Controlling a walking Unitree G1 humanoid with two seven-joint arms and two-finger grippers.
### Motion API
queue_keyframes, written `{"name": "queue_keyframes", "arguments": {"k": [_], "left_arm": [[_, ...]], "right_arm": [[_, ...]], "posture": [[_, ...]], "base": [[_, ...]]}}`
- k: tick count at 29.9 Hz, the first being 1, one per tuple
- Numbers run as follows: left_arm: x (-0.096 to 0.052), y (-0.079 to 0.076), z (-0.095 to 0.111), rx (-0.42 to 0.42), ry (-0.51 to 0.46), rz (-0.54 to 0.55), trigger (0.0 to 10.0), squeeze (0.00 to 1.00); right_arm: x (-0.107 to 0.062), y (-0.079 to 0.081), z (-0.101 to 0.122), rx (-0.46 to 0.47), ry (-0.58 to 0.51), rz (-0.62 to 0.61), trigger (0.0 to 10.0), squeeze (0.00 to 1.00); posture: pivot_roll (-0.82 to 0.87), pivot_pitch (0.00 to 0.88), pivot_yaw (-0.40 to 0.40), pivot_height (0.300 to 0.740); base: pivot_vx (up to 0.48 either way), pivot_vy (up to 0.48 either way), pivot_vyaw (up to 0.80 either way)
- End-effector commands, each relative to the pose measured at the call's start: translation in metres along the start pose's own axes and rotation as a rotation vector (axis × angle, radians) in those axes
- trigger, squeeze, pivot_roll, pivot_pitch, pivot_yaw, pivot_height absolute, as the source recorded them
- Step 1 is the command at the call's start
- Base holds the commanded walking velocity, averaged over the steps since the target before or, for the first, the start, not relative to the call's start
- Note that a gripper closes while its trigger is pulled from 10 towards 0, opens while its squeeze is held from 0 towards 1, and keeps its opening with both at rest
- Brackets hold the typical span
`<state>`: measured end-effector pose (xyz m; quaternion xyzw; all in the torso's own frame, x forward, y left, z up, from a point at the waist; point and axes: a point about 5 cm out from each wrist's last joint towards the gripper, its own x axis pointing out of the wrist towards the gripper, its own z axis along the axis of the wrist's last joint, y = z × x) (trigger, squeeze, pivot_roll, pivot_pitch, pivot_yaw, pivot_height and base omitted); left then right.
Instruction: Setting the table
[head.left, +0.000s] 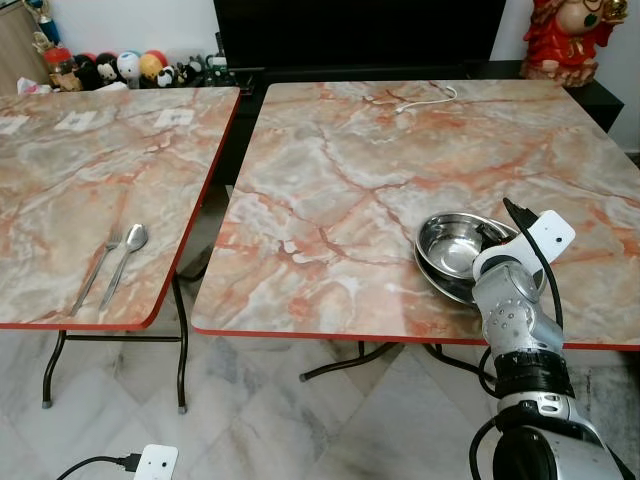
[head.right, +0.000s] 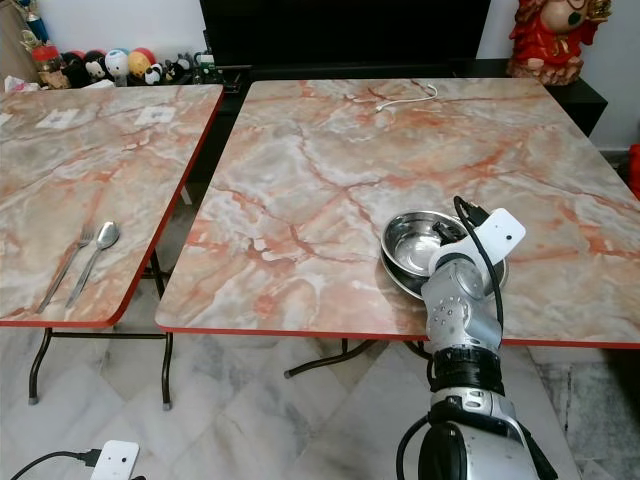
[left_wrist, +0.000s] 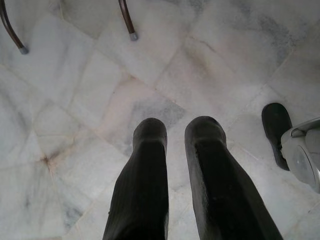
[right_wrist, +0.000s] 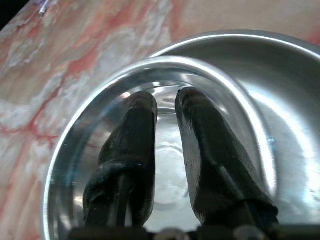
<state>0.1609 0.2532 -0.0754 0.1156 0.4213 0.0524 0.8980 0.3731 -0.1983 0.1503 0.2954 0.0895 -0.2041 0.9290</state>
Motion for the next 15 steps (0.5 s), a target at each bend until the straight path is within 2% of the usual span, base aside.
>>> {"name": "queue_keyframes", "arguments": {"k": [1, 7, 15], "left_arm": [[-0.002, 0.0026, -0.0065, -0.001, 0.021, 0.005, 10.0, 0.0], [-0.0021, 0.0028, -0.007, 0.0, 0.024, 0.005, 10.0, 0.0], [-0.0018, 0.0063, -0.0057, 0.002, 0.024, 0.006, 10.0, 0.0]], "right_arm": [[0.0017, 0.0014, 0.0049, -0.001, -0.011, -0.003, 10.0, 0.0], [0.0019, 0.0024, 0.0049, -0.002, -0.007, -0.004, 10.0, 0.0], [0.0036, -0.0068, 0.0027, 0.027, 0.011, -0.07, 10.0, 0.0]], "posture": [[-0.06, 0.043, 0.073, 0.74], [-0.06, 0.042, 0.075, 0.74], [-0.06, 0.044, 0.077, 0.74]], "base": [[0.0, 0.0, 0.0], [0.0, 0.0, 0.0], [0.0, 0.0, 0.0]]}}
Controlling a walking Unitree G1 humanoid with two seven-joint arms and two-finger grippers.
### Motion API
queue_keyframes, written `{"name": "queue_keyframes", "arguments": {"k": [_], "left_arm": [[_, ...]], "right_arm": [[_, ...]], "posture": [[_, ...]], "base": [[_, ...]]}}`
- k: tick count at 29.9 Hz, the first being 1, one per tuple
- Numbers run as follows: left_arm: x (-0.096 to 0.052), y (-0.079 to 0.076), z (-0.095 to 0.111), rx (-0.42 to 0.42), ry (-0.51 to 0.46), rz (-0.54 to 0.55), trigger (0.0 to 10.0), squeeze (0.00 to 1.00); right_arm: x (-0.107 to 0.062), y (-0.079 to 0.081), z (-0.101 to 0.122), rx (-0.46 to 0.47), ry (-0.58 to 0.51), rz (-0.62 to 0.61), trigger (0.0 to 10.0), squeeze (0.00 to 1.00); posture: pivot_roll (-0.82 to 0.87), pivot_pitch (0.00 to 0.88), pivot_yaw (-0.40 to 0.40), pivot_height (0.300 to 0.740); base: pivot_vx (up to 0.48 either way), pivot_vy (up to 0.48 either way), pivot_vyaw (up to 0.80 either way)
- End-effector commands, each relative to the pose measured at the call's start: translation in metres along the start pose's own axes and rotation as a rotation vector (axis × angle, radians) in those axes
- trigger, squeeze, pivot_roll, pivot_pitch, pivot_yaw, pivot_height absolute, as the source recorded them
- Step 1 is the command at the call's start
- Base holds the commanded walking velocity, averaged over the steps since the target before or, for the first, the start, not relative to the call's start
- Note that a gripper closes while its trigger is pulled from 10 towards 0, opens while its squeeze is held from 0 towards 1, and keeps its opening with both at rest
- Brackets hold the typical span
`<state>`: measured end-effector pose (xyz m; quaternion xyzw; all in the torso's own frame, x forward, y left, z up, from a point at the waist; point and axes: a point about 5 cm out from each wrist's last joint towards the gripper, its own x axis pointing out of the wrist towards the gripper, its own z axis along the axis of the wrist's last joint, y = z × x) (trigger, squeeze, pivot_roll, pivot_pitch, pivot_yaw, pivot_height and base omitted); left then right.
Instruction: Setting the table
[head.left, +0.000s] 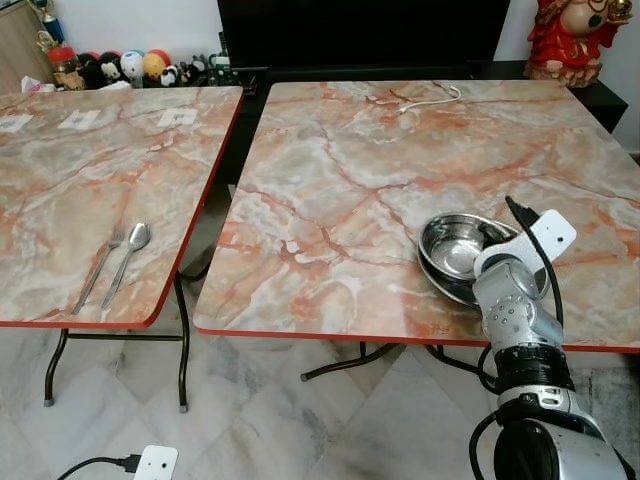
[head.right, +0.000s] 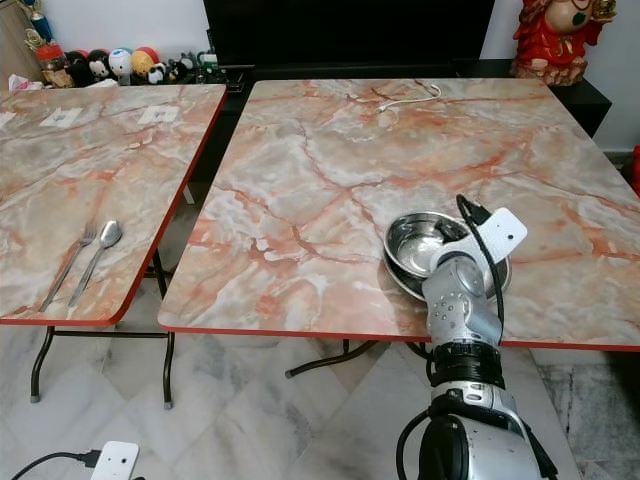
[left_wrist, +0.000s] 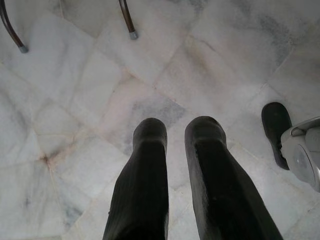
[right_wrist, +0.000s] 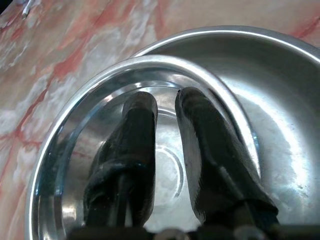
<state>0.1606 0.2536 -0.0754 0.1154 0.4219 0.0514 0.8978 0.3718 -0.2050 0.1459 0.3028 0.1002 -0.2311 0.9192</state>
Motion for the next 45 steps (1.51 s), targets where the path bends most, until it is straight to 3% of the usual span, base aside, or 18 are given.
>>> {"name": "queue_keyframes", "arguments": {"k": [1, 17, 33, 39, 45], "left_arm": [[-0.002, 0.006, -0.005, 0.002, 0.023, 0.008, 10.0, 0.0], [-0.002, 0.003, -0.006, 0.004, 0.026, 0.003, 10.0, 0.0], [-0.004, 0.015, -0.01, 0.006, 0.041, 0.015, 10.0, 0.0], [-0.004, 0.012, -0.011, 0.005, 0.042, 0.012, 10.0, 0.0], [-0.003, 0.008, -0.011, 0.005, 0.046, 0.008, 10.0, 0.0]], "right_arm": [[0.001, 0.001, 0.003, 0.007, 0.001, -0.012, 10.0, 0.0], [0.002, -0.006, 0.009, 0.017, -0.022, -0.059, 10.0, 0.0], [0.001, -0.007, 0.012, 0.011, -0.044, -0.072, 10.0, 0.0], [-0.002, -0.002, 0.013, -0.007, -0.077, -0.032, 10.0, 0.0], [-0.013, 0.011, 0.02, -0.064, -0.181, 0.058, 10.0, 0.0]], "posture": [[-0.06, 0.044, 0.077, 0.74], [-0.06, 0.044, 0.081, 0.74], [-0.07, 0.045, 0.081, 0.74], [-0.07, 0.045, 0.082, 0.74], [-0.07, 0.047, 0.083, 0.74]], "base": [[0.0, 0.0, 0.0], [0.0, 0.0, 0.0], [0.0, 0.0, 0.0], [0.0, 0.0, 0.0], [0.0, 0.0, 0.0]]}}
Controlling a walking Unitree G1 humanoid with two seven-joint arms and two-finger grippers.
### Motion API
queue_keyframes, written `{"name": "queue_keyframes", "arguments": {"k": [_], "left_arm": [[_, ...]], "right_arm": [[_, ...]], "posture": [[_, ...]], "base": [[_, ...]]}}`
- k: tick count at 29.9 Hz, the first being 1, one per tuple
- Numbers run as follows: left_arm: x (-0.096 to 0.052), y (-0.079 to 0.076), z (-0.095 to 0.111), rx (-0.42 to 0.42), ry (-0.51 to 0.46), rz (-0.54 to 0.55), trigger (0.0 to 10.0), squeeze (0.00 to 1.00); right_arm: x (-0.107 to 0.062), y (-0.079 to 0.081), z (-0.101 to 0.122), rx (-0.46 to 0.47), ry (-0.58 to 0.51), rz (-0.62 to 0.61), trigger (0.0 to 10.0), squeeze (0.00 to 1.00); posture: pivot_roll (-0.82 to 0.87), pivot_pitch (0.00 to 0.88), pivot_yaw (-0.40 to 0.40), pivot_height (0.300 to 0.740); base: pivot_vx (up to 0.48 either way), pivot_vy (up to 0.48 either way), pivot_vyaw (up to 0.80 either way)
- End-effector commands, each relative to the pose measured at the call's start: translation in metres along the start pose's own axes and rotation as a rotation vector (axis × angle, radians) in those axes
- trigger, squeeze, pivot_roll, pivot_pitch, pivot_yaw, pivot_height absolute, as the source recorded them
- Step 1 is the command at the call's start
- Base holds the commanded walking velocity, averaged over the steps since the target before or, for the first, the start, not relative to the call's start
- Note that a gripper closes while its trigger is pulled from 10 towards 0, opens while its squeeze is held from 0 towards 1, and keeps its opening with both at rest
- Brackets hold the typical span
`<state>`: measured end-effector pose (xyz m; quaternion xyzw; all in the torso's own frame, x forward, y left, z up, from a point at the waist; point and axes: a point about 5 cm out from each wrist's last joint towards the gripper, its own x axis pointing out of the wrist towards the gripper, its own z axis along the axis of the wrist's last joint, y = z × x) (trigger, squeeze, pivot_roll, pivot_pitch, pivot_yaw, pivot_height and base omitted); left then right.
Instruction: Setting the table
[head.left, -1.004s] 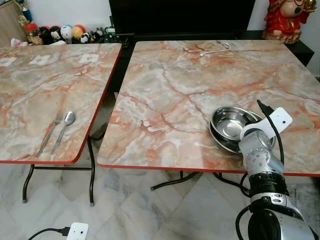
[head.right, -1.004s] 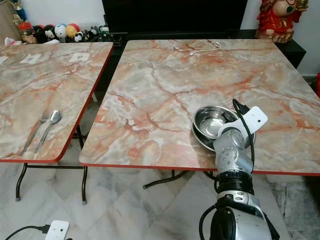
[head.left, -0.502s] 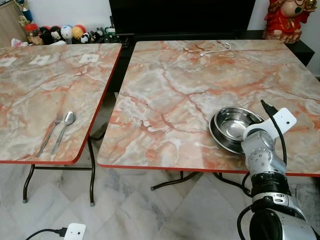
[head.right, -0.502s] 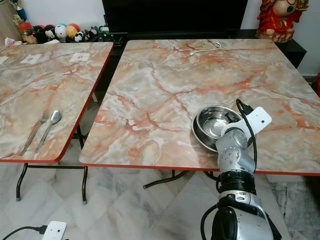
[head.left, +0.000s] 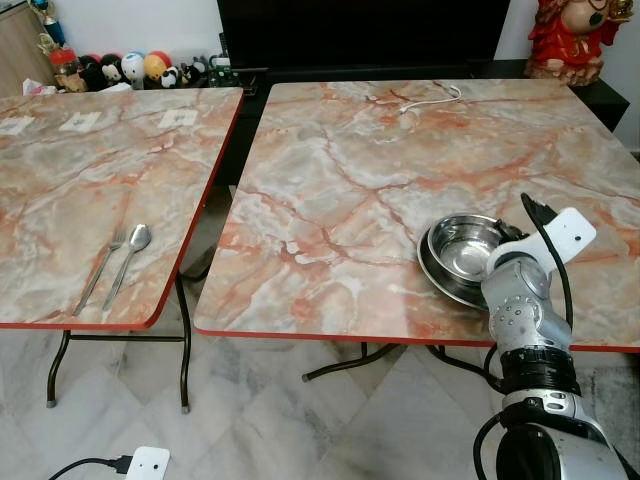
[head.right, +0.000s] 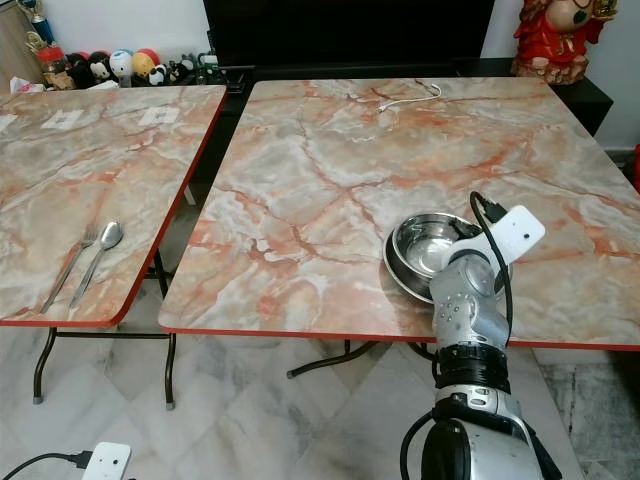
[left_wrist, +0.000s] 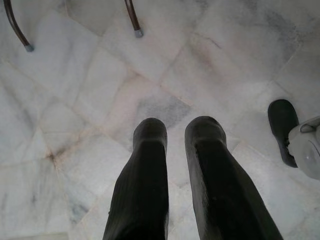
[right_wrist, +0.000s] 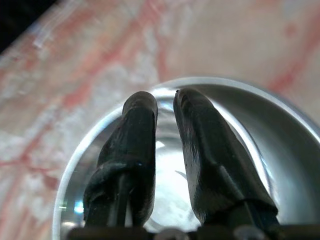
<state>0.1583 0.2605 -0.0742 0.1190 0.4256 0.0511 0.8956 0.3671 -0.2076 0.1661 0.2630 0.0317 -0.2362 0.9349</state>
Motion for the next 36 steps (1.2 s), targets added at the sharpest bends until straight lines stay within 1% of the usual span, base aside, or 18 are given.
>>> {"name": "queue_keyframes", "arguments": {"k": [1, 3, 7, 9, 10, 11, 12, 15, 16, 17, 20, 25, 27, 28, 29, 30, 33, 36], "left_arm": [[-0.002, -0.001, -0.009, -0.001, 0.038, 0.004, 10.0, 0.0], [-0.002, -0.002, -0.009, -0.001, 0.039, 0.002, 10.0, 0.0], [-0.002, -0.004, -0.008, -0.004, 0.038, 0.0, 10.0, 0.0], [-0.002, -0.005, -0.008, -0.009, 0.034, 0.003, 10.0, 0.0], [-0.002, -0.004, -0.009, -0.011, 0.034, 0.005, 10.0, 0.0], [-0.002, -0.004, -0.009, -0.011, 0.034, 0.005, 10.0, 0.0], [-0.002, -0.005, -0.009, -0.01, 0.035, 0.004, 10.0, 0.0], [-0.002, -0.004, -0.01, -0.006, 0.039, 0.002, 10.0, 0.0], [-0.002, -0.004, -0.01, -0.003, 0.04, -0.001, 10.0, 0.0], [-0.002, -0.004, -0.01, -0.003, 0.04, -0.001, 10.0, 0.0], [-0.002, -0.008, -0.008, 0.0, 0.036, -0.009, 10.0, 0.0], [0.0, -0.011, -0.005, -0.001, 0.025, -0.014, 10.0, 0.0], [0.0, -0.012, -0.002, -0.009, 0.016, -0.016, 10.0, 0.0], [0.0, -0.012, -0.002, -0.009, 0.016, -0.016, 10.0, 0.0], [0.0, -0.013, -0.002, -0.012, 0.015, -0.017, 10.0, 0.0], [0.0, -0.013, -0.003, -0.014, 0.015, -0.017, 10.0, 0.0], [0.0, -0.013, -0.004, -0.03, 0.016, -0.012, 10.0, 0.0], [-0.001, -0.014, -0.006, -0.031, 0.023, -0.014, 10.0, 0.0]], "right_arm": [[-0.005, 0.007, 0.005, -0.028, -0.054, 0.045, 10.0, 0.0], [-0.008, 0.01, 0.01, -0.057, -0.104, 0.066, 10.0, 0.0], [-0.02, 0.008, 0.033, -0.235, -0.326, 0.066, 10.0, 0.0], [-0.03, -0.005, 0.05, -0.341, -0.455, 0.001, 10.0, 0.0], [-0.037, -0.019, 0.064, -0.418, -0.539, -0.086, 10.0, 0.0], [-0.037, -0.019, 0.064, -0.418, -0.539, -0.086, 10.0, 0.0], [-0.047, -0.044, 0.077, -0.453, -0.614, -0.236, 10.0, 0.0], [-0.065, -0.081, 0.083, -0.533, -0.662, -0.427, 10.0, 0.0], [-0.07, -0.099, 0.076, -0.549, -0.62, -0.489, 10.0, 0.0], [-0.07, -0.099, 0.076, -0.549, -0.62, -0.489, 10.0, 0.0], [-0.082, -0.152, 0.032, -0.554, -0.376, -0.638, 10.0, 0.0], [-0.089, -0.171, 0.007, -0.553, -0.238, -0.696, 10.0, 0.0], [-0.086, -0.184, -0.033, -0.646, -0.056, -0.635, 10.0, 0.0], [-0.086, -0.184, -0.033, -0.646, -0.056, -0.635, 10.0, 0.0], [-0.084, -0.189, -0.052, -0.651, 0.03, -0.595, 10.0, 0.0], [-0.084, -0.191, -0.057, -0.658, 0.049, -0.592, 10.0, 0.0], [-0.087, -0.211, -0.093, -0.637, 0.241, -0.623, 10.0, 0.0], [-0.088, -0.215, -0.113, -0.618, 0.343, -0.602, 10.0, 0.0]], "posture": [[-0.07, 0.046, 0.083, 0.74], [-0.08, 0.045, 0.082, 0.74], [-0.08, 0.043, 0.073, 0.74], [-0.08, 0.043, 0.068, 0.74], [-0.08, 0.043, 0.067, 0.74], [-0.08, 0.043, 0.067, 0.74], [-0.09, 0.04, 0.064, 0.74], [-0.11, 0.041, 0.066, 0.74], [-0.11, 0.041, 0.066, 0.74], [-0.11, 0.041, 0.066, 0.74], [-0.12, 0.041, 0.065, 0.74], [-0.12, 0.04, 0.06, 0.74], [-0.12, 0.04, 0.057, 0.74], [-0.12, 0.04, 0.057, 0.74], [-0.11, 0.04, 0.053, 0.74], [-0.1, 0.035, 0.048, 0.74], [-0.1, 0.036, 0.04, 0.74], [-0.1, 0.035, 0.039, 0.74]], "base": [[0.0, 0.0, 0.0], [0.0, 0.0, 0.0], [0.0, 0.0, 0.0], [0.0, 0.0, 0.0], [0.0, 0.0, 0.0], [0.0, 0.0, 0.0], [0.0, 0.0, 0.0], [0.0, 0.0, 0.0], [0.0, 0.0, 0.0], [0.0, 0.0, 0.0], [0.0, 0.0, 0.0], [0.0, 0.0, 0.0], [0.0, 0.0, 0.0], [0.0, 0.0, 0.0], [0.0, 0.0, 0.0], [0.0, 0.0, 0.0], [0.0, 0.0, 0.0], [0.0, 0.0, 0.0]]}}
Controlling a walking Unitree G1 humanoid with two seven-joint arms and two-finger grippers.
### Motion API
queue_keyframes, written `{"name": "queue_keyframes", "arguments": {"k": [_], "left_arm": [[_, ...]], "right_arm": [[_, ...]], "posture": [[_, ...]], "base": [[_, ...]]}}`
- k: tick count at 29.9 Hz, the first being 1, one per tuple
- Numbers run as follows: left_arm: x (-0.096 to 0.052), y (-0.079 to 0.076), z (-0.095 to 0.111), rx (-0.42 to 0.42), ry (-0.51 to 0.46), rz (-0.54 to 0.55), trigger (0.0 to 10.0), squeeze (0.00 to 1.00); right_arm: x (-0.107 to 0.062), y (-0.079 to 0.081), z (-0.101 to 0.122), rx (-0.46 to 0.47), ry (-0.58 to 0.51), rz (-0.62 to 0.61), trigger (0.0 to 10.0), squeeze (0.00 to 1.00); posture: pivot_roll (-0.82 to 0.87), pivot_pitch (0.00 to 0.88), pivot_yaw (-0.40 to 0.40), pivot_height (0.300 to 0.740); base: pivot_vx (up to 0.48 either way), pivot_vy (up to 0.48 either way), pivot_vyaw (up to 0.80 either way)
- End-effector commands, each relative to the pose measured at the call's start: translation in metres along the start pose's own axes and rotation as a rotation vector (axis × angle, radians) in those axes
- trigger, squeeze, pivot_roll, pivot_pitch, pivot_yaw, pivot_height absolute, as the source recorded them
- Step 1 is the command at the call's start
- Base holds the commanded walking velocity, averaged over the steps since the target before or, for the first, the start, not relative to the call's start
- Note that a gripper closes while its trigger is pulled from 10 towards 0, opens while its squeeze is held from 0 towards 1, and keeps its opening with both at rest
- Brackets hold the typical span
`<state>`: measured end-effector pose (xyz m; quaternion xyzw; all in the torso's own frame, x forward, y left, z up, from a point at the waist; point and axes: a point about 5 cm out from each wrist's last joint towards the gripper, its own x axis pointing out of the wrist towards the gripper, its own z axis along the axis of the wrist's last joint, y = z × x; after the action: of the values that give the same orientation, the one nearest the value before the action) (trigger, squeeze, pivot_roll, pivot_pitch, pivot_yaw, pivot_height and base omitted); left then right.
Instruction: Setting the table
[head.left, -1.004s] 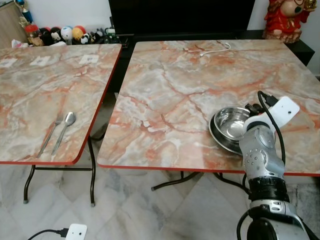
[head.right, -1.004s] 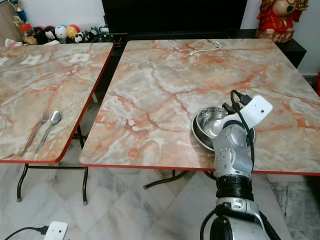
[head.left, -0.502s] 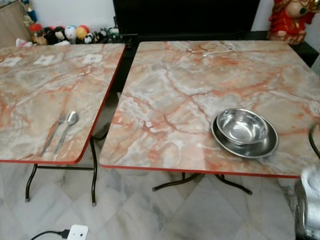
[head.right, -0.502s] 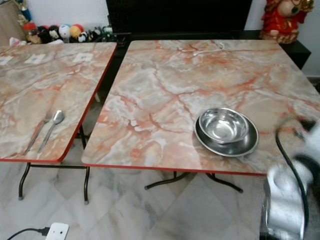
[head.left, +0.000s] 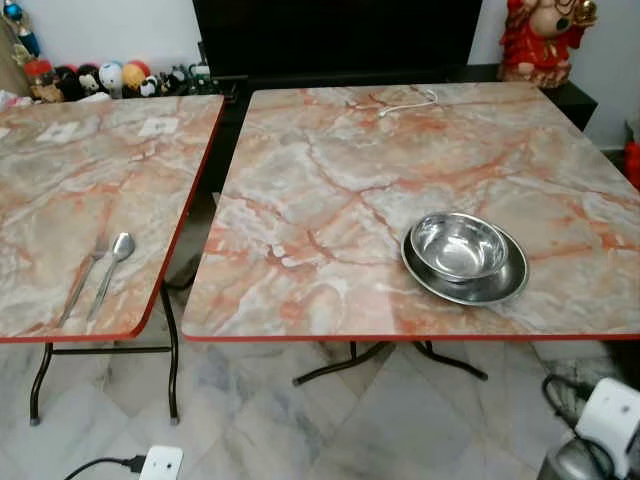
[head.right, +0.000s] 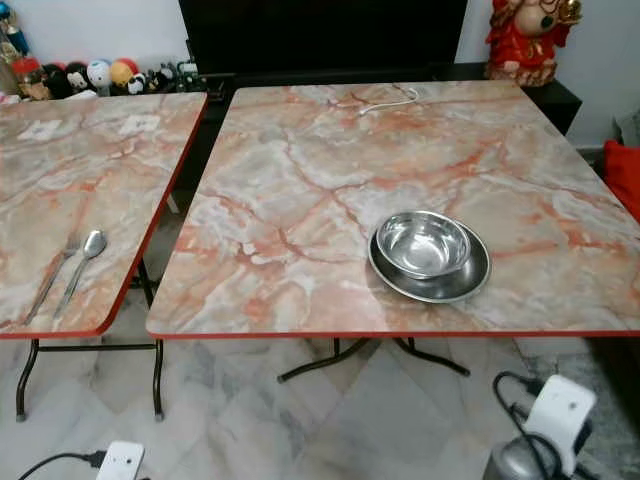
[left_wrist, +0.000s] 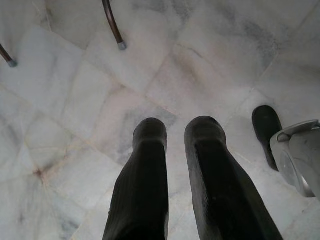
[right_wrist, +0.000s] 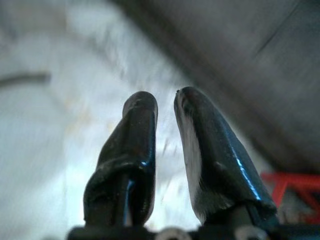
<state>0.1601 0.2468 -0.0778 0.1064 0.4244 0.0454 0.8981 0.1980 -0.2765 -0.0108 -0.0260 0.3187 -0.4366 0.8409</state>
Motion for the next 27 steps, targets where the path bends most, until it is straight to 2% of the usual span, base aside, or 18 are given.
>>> {"name": "queue_keyframes", "arguments": {"k": [1, 2, 3, 4, 6, 8, 9, 11, 12, 14, 15, 16, 17, 19, 27], "left_arm": [[-0.002, 0.0, -0.008, -0.014, 0.029, 0.007, 10.0, 0.0], [-0.002, 0.0, -0.008, -0.02, 0.032, 0.003, 10.0, 0.0], [-0.002, -0.001, -0.01, -0.05, 0.042, -0.004, 10.0, 0.0], [-0.003, -0.001, -0.011, -0.069, 0.047, -0.007, 10.0, 0.0], [-0.003, -0.002, -0.013, -0.074, 0.056, -0.008, 10.0, 0.0], [-0.003, -0.002, -0.013, -0.069, 0.062, -0.008, 10.0, 0.0], [-0.003, -0.002, -0.013, -0.078, 0.066, -0.008, 10.0, 0.0], [-0.003, -0.003, -0.014, -0.103, 0.077, -0.007, 10.0, 0.0], [-0.003, -0.002, -0.014, -0.119, 0.081, -0.004, 10.0, 0.0], [-0.003, -0.001, -0.014, -0.128, 0.083, 0.005, 10.0, 0.0], [-0.003, -0.001, -0.014, -0.132, 0.082, 0.008, 10.0, 0.0], [-0.003, -0.001, -0.014, -0.139, 0.082, 0.011, 10.0, 0.0], [-0.003, -0.001, -0.014, -0.139, 0.082, 0.011, 10.0, 0.0], [-0.002, -0.002, -0.014, -0.144, 0.087, 0.01, 10.0, 0.0], [0.0, -0.01, -0.009, -0.146, 0.087, -0.011, 10.0, 0.0]], "right_arm": [[0.002, 0.004, -0.009, -0.001, 0.039, 0.019, 10.0, 0.0], [0.002, 0.012, -0.014, -0.045, 0.056, 0.082, 10.0, 0.0], [0.001, 0.029, -0.025, -0.101, 0.094, 0.231, 10.0, 0.0], [-0.001, 0.037, -0.029, -0.114, 0.111, 0.298, 10.0, 0.0], [-0.012, 0.06, -0.041, -0.168, 0.131, 0.518, 10.0, 0.0], [-0.019, 0.067, -0.047, -0.238, 0.123, 0.605, 10.0, 0.0], [-0.027, 0.076, -0.054, -0.28, 0.128, 0.721, 10.0, 0.0], [-0.038, 0.083, -0.064, -0.414, 0.108, 0.853, 10.0, 0.0], [-0.04, 0.083, -0.07, -0.457, 0.112, 0.883, 10.0, 0.0], [-0.043, 0.082, -0.077, -0.457, 0.163, 0.914, 10.0, 0.0], [-0.042, 0.083, -0.076, -0.443, 0.157, 0.912, 10.0, 0.0], [-0.04, 0.083, -0.071, -0.364, 0.157, 0.876, 10.0, 0.0], [-0.04, 0.083, -0.071, -0.364, 0.157, 0.876, 10.0, 0.0], [-0.037, 0.083, -0.069, -0.308, 0.162, 0.858, 10.0, 0.0], [-0.038, 0.079, -0.075, -0.329, 0.164, 0.88, 10.0, 0.0]], "posture": [[-0.1, 0.035, 0.039, 0.74], [-0.1, 0.036, 0.039, 0.74], [-0.12, 0.042, 0.041, 0.74], [-0.12, 0.042, 0.041, 0.74], [-0.12, 0.045, 0.037, 0.74], [-0.11, 0.052, 0.03, 0.74], [-0.11, 0.05, 0.026, 0.74], [-0.09, 0.052, 0.022, 0.74], [-0.09, 0.052, 0.022, 0.74], [-0.08, 0.049, 0.016, 0.74], [-0.08, 0.049, 0.016, 0.74], [-0.09, 0.05, 0.016, 0.74], [-0.09, 0.05, 0.016, 0.74], [-0.09, 0.047, 0.021, 0.74], [-0.09, 0.027, 0.02, 0.74]], "base": [[0.0, 0.0, 0.0], [0.0, 0.0, 0.0], [0.0, 0.0, 0.0], [0.0, 0.0, 0.0], [0.0, 0.0, 0.0], [0.0, 0.0, 0.0], [0.0, 0.0, 0.0], [0.0, 0.0, 0.0], [0.0, 0.0, 0.0], [0.0, 0.0, 0.0], [0.0, 0.0, 0.0], [0.0, 0.0, 0.0], [0.0, 0.0, 0.0], [0.0, 0.0, 0.0], [0.0, 0.0, 0.0]]}}
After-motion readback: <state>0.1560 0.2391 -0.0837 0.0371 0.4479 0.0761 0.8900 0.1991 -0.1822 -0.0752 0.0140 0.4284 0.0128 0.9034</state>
